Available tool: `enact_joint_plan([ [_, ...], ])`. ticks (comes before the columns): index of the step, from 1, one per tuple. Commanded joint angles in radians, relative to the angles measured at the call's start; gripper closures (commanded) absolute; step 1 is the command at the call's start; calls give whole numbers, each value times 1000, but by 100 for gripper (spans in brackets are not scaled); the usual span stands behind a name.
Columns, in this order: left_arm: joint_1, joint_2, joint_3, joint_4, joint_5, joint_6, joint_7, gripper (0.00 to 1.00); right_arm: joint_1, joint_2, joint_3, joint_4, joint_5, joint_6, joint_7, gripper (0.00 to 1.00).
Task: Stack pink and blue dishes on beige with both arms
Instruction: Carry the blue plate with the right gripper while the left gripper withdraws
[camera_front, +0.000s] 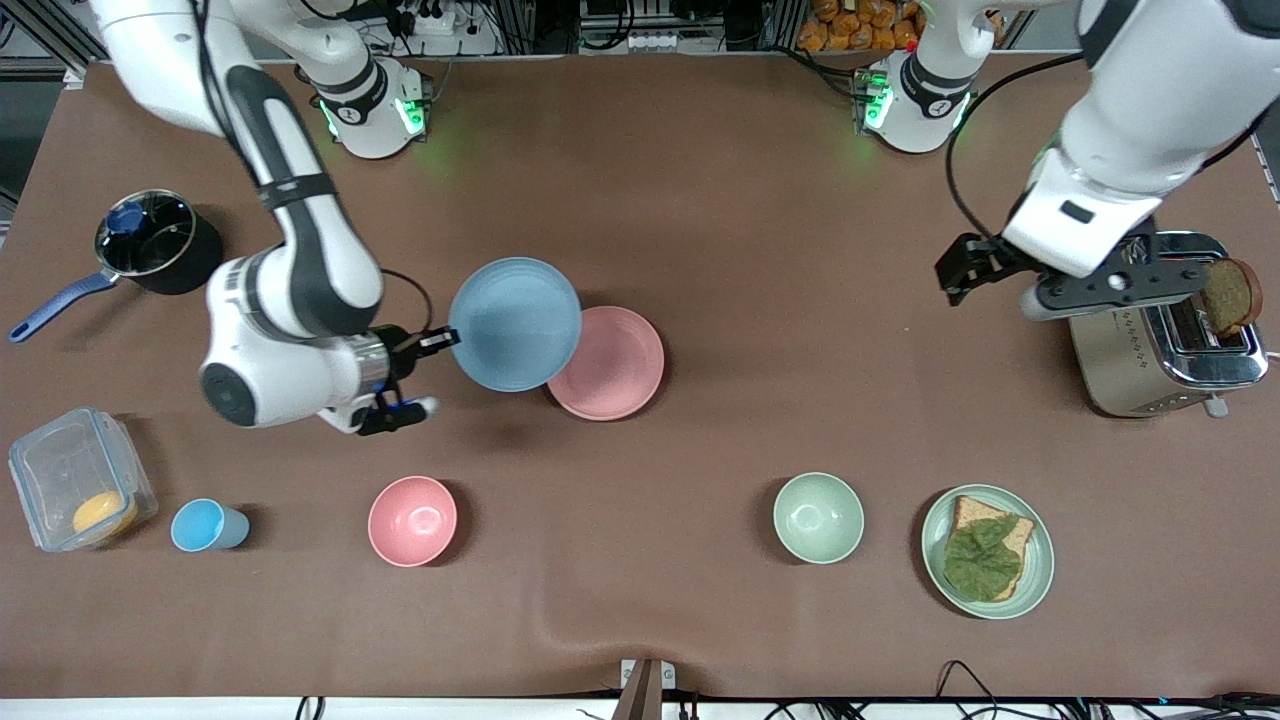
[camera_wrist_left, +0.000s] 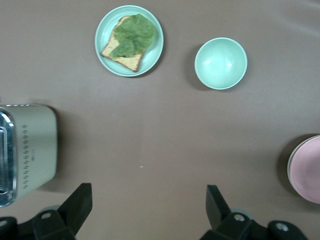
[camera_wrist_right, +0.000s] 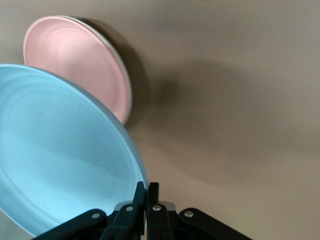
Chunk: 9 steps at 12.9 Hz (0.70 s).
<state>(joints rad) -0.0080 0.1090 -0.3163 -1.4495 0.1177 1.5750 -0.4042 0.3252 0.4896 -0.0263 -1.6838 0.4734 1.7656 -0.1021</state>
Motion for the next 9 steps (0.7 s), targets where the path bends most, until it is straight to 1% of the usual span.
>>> enact_joint_plan([
  [1,60,-34,-9,11,-45,-43,85,0,105,-5,-12,-79,27,156,18,100],
  [4,110,-46,-7,11,-66,-58,165,0,159,18,-12,-80,36,244,18,100],
  [6,114,-51,-3,11,-67,-61,179,0,199,41,-12,-80,39,337,18,100],
  [8,94,-64,17,11,-66,-61,215,0,202,69,-12,-77,37,371,16,100],
  [9,86,-69,43,9,-69,-61,222,0,201,70,-14,-74,37,373,16,86],
])
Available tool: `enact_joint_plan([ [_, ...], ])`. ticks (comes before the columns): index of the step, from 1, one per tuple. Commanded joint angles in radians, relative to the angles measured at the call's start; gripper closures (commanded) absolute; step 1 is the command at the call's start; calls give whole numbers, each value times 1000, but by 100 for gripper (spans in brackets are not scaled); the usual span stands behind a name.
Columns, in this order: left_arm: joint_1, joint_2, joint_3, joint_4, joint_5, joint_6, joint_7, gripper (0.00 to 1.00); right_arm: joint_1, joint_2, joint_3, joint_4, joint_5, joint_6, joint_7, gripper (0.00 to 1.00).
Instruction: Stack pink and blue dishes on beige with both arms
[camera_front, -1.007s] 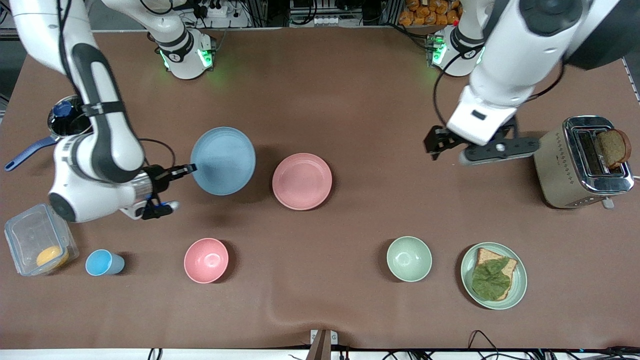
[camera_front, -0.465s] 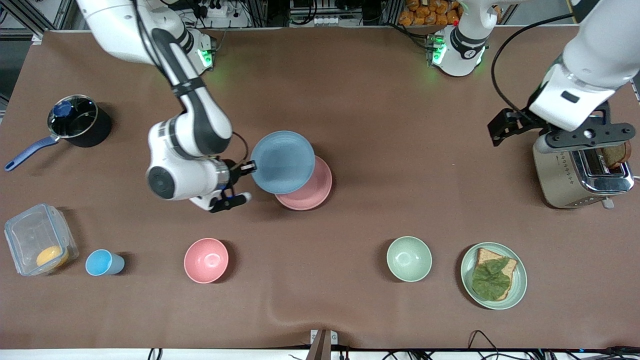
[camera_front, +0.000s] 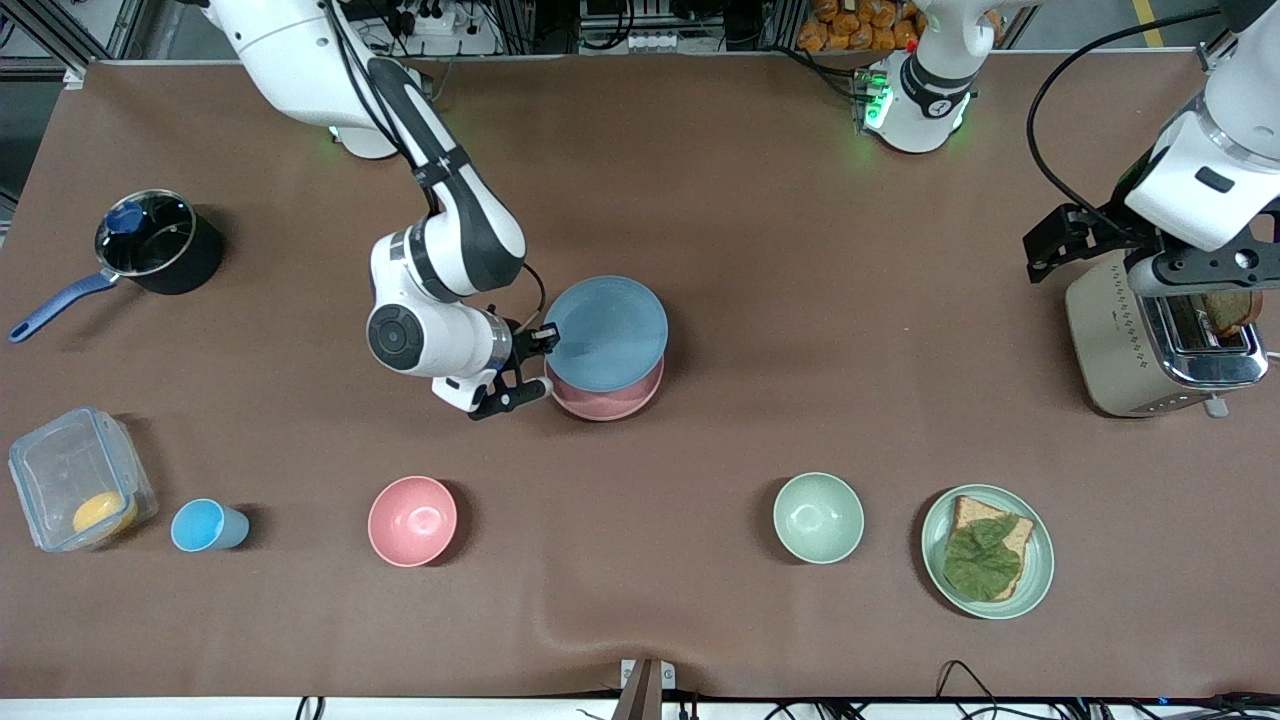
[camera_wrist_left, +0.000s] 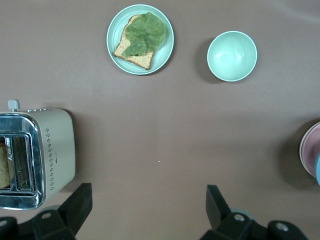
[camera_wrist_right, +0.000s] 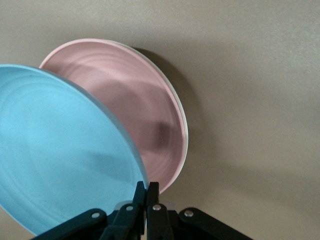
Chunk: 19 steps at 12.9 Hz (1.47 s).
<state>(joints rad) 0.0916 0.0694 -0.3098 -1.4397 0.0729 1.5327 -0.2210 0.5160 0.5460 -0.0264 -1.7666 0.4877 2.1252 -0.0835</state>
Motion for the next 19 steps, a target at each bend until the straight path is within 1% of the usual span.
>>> enact_joint_plan([
  [1,-56,-36,85,-2,-31,-20,43,0,4,15,-13,13,23,12,-2,14],
  [2,-109,-37,145,-2,-36,-20,51,0,-4,11,-13,16,23,4,-2,0],
  [3,-150,-39,196,-4,-39,-20,52,0,-8,0,-18,25,22,-2,-2,0],
  [4,-182,-39,227,-4,-39,-20,52,0,-28,-35,-29,30,11,-36,-2,0],
  [5,-202,-39,247,-7,-39,-20,52,0,-49,-67,-49,44,6,-100,-4,0],
  [6,-216,-39,261,-10,-39,-20,52,0,-56,-86,-85,71,2,-166,-4,0],
  [7,-230,-39,273,-13,-39,-23,52,0,-53,-103,-148,103,-15,-233,-4,0],
  [8,-243,-39,284,-11,-38,-31,54,0,-53,-124,-189,139,-43,-304,-4,0],
  [10,-259,-40,301,-13,-38,-34,55,0,-51,-156,-245,223,-156,-440,-4,0],
  [11,-259,-40,301,-13,-38,-34,58,0,-53,-166,-265,286,-211,-517,-4,0],
  [12,-259,-40,301,-15,-39,-34,69,0,-63,-204,-267,303,-262,-556,-4,0],
  [13,-259,-42,301,-16,-39,-34,72,0,-100,-250,-261,296,-294,-562,-7,0],
  [15,-260,-42,302,-18,-39,-34,72,0,-184,-331,-254,282,-316,-589,-15,0],
  [16,-259,-42,301,-18,-39,-34,72,0,-248,-365,-215,282,-319,-614,-13,0],
  [17,-259,-43,302,-18,-39,-34,74,0,-349,-382,-137,282,-340,-619,-13,0],
  [18,-259,-48,302,-18,-41,-34,75,0,-440,-411,-42,280,-401,-620,-13,0],
  [19,-259,-48,302,-18,-39,-34,74,0,-492,-440,27,263,-475,-620,-13,0],
])
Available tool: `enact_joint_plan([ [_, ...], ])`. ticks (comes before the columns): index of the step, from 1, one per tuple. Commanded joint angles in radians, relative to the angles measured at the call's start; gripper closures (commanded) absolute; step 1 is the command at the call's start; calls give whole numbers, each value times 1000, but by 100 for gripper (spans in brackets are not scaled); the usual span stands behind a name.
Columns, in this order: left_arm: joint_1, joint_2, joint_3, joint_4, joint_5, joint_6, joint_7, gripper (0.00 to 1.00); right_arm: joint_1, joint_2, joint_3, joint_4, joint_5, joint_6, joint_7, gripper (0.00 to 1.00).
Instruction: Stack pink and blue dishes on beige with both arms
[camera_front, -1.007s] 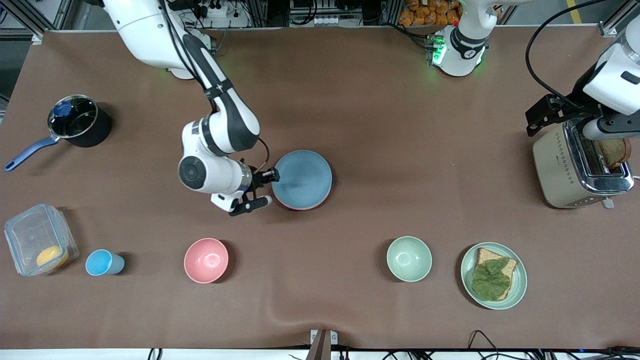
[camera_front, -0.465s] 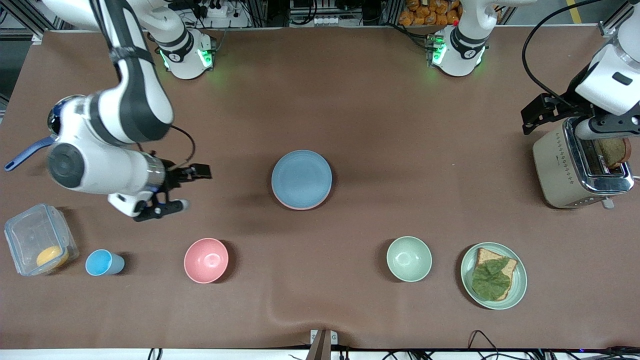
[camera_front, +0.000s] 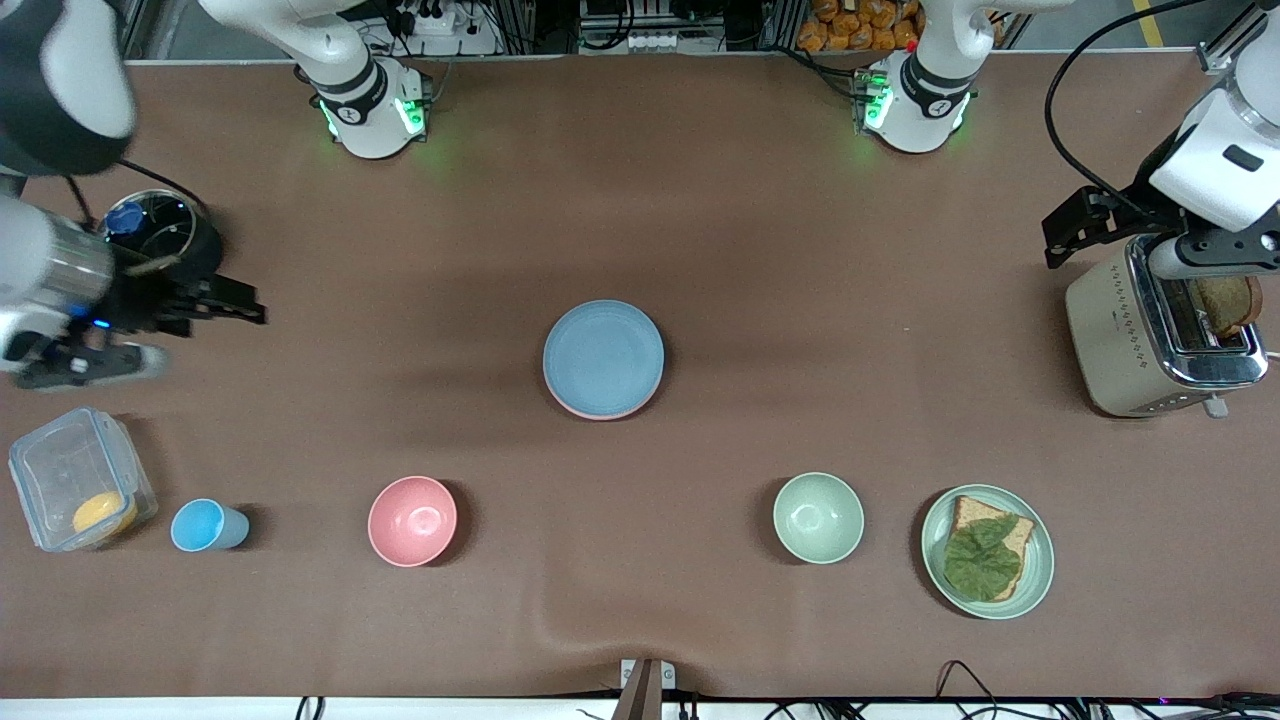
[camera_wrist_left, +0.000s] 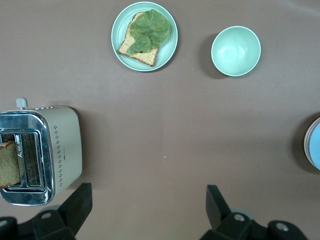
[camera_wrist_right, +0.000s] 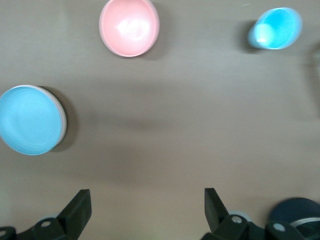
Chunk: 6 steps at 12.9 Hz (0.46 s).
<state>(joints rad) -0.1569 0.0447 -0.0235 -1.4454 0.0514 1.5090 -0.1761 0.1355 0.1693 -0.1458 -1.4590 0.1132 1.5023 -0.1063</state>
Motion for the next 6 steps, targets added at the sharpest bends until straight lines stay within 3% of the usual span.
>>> enact_joint_plan([
  [1,-10,-25,16,-15,-18,-10,29,0,-129,-117,167,-94,-128,12,16,0],
  [3,-9,-25,16,-18,-19,-10,29,0,-167,-180,169,-216,-116,85,19,0],
  [6,-7,-25,16,-16,-18,-13,29,0,-174,-180,164,-248,-115,153,13,0],
])
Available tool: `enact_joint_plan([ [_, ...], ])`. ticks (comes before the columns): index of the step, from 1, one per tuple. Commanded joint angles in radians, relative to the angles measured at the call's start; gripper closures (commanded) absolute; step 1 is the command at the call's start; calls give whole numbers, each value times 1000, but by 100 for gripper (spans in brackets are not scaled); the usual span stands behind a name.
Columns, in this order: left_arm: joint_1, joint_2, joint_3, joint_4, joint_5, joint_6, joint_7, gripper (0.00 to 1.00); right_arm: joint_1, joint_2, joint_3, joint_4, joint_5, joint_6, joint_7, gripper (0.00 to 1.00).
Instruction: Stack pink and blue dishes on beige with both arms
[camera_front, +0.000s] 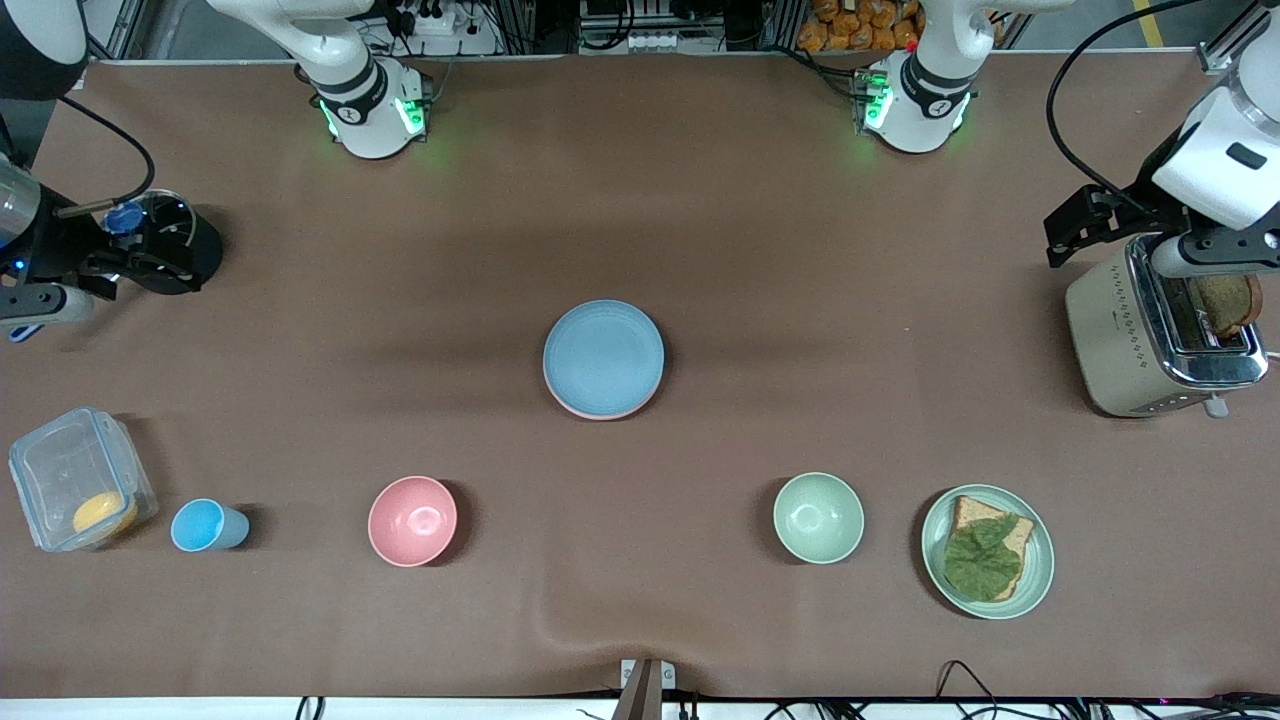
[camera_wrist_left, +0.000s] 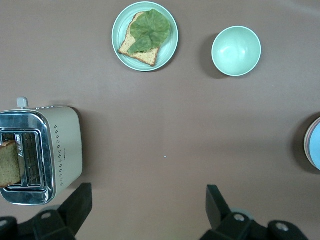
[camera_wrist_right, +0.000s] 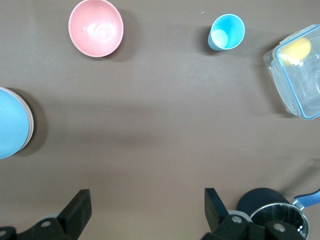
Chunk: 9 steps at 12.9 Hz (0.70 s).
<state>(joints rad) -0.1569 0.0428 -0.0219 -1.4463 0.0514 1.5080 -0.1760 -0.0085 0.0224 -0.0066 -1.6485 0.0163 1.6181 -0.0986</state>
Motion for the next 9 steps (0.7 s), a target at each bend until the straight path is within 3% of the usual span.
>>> enact_joint_plan([
  [1,-1,-23,14,-14,-18,-23,32,0,-31,-29,13,-59,-15,34,2,0],
  [9,0,-17,14,-13,-31,-35,50,0,-30,-41,-7,-59,-6,-21,-3,0],
])
